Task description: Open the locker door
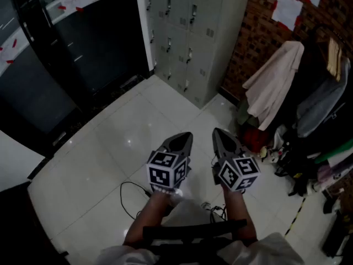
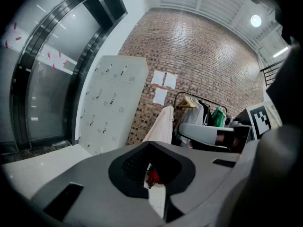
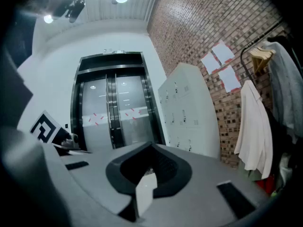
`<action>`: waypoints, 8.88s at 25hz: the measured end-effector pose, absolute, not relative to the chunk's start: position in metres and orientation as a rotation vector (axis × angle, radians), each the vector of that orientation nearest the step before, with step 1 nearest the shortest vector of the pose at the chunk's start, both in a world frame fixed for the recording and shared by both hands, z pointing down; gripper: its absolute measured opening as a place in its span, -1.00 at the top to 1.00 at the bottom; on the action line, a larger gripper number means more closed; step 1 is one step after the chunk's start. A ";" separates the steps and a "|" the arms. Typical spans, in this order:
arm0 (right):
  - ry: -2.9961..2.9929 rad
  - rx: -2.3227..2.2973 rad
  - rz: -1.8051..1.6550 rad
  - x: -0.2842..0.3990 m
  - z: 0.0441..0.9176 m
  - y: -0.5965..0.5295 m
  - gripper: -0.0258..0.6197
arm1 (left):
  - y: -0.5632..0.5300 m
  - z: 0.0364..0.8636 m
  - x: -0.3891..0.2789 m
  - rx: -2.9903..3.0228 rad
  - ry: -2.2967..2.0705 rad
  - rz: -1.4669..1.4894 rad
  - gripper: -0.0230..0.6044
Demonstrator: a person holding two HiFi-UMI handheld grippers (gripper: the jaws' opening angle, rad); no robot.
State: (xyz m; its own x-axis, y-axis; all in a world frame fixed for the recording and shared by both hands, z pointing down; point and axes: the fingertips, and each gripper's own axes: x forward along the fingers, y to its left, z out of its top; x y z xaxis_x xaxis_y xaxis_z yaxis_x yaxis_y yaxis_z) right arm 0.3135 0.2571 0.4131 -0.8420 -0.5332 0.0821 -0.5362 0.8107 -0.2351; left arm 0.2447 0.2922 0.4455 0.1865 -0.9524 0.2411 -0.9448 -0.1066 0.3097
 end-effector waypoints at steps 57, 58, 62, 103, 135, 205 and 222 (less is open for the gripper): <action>-2.958 0.936 0.419 0.044 0.450 -0.104 0.83 | -0.055 0.477 -0.025 2.031 -1.813 0.014 0.95; -2.956 0.948 0.416 0.038 0.451 -0.110 0.83 | -0.062 0.478 -0.031 2.038 -1.808 0.013 0.95; -2.941 0.989 0.393 0.011 0.453 -0.142 0.83 | -0.099 0.478 -0.063 2.067 -1.789 0.010 0.95; -2.663 1.656 0.127 -0.160 0.392 -0.540 0.27 | -0.438 0.459 -0.260 2.312 -1.504 0.088 0.95; -2.509 1.784 0.052 -0.186 0.389 -0.557 0.39 | -0.443 0.474 -0.292 2.267 -1.487 0.067 0.95; -2.593 1.586 0.002 0.059 0.391 -0.298 0.69 | -0.227 0.486 -0.037 2.280 -1.426 0.084 0.95; -2.580 1.647 -0.022 0.082 0.381 -0.292 0.69 | -0.232 0.477 -0.023 2.314 -1.413 0.101 0.95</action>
